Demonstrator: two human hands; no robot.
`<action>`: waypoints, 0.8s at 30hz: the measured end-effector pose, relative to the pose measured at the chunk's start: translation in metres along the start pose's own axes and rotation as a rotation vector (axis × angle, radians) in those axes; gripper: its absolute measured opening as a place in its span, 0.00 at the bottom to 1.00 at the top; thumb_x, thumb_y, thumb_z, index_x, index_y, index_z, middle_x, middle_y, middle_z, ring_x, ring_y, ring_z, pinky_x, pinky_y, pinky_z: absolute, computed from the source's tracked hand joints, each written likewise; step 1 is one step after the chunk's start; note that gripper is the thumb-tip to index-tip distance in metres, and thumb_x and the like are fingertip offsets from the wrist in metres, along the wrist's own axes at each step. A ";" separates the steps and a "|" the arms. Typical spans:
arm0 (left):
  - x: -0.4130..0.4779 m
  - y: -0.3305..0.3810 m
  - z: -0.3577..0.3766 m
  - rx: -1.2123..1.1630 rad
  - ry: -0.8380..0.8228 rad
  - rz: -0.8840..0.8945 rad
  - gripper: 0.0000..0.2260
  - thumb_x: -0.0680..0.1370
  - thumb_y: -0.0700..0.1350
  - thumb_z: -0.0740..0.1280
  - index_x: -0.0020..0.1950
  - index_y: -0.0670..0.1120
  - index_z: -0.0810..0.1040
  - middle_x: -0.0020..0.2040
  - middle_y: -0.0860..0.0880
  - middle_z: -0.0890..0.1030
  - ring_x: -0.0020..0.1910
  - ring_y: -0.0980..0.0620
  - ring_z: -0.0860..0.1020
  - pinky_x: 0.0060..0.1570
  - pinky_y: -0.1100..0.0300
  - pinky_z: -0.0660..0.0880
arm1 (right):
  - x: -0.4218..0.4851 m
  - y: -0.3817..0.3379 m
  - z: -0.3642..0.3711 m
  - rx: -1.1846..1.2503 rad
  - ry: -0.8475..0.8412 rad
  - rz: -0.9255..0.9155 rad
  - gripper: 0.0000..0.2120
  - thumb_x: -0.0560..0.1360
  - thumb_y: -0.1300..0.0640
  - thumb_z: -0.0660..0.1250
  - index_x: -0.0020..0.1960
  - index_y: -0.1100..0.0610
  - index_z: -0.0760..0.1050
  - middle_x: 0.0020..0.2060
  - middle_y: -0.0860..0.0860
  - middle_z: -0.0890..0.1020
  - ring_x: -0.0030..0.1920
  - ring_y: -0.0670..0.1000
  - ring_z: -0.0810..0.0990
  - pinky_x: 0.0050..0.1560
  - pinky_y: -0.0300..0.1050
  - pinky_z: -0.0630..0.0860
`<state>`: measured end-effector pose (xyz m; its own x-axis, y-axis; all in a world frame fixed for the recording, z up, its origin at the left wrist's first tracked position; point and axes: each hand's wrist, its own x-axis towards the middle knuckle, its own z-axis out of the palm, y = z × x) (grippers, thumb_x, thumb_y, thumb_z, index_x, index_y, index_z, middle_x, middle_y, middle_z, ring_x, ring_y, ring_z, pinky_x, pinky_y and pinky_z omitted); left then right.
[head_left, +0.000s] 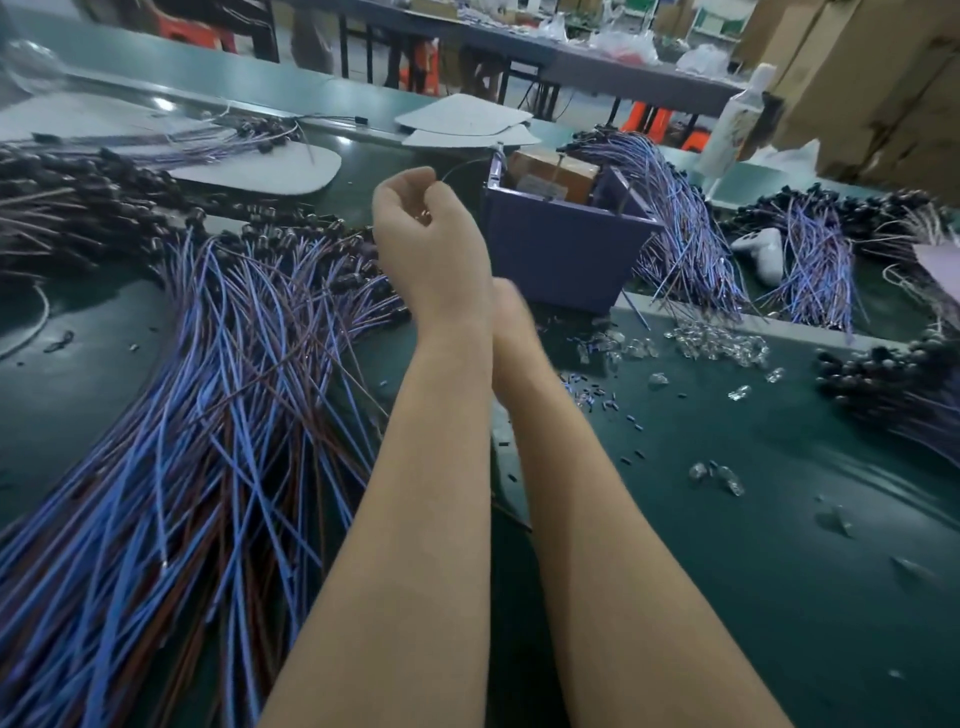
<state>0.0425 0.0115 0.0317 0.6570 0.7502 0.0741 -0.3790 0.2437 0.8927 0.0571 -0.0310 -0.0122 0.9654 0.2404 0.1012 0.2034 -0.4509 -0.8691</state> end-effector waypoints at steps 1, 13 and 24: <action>-0.004 -0.002 0.003 0.030 0.003 0.029 0.07 0.78 0.36 0.58 0.51 0.45 0.73 0.49 0.47 0.77 0.46 0.51 0.75 0.52 0.59 0.74 | -0.003 0.001 -0.012 0.063 0.073 -0.042 0.14 0.76 0.63 0.64 0.32 0.55 0.71 0.26 0.47 0.74 0.29 0.45 0.69 0.30 0.39 0.65; -0.059 -0.048 0.044 0.581 -1.075 -0.222 0.14 0.83 0.48 0.55 0.43 0.45 0.76 0.31 0.50 0.76 0.20 0.60 0.68 0.23 0.68 0.65 | -0.037 0.059 -0.125 0.968 0.767 0.068 0.11 0.82 0.60 0.57 0.42 0.57 0.74 0.32 0.51 0.74 0.30 0.47 0.74 0.29 0.36 0.75; -0.060 -0.072 0.056 0.610 -0.863 0.198 0.08 0.79 0.47 0.65 0.45 0.46 0.80 0.33 0.55 0.77 0.29 0.61 0.71 0.33 0.66 0.68 | -0.037 0.082 -0.113 0.546 0.600 -0.068 0.12 0.80 0.55 0.62 0.40 0.52 0.78 0.26 0.41 0.73 0.28 0.41 0.66 0.30 0.33 0.65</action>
<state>0.0668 -0.0851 -0.0123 0.9484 -0.0031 0.3169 -0.2966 -0.3615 0.8839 0.0567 -0.1737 -0.0327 0.9087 -0.3191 0.2693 0.3055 0.0684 -0.9497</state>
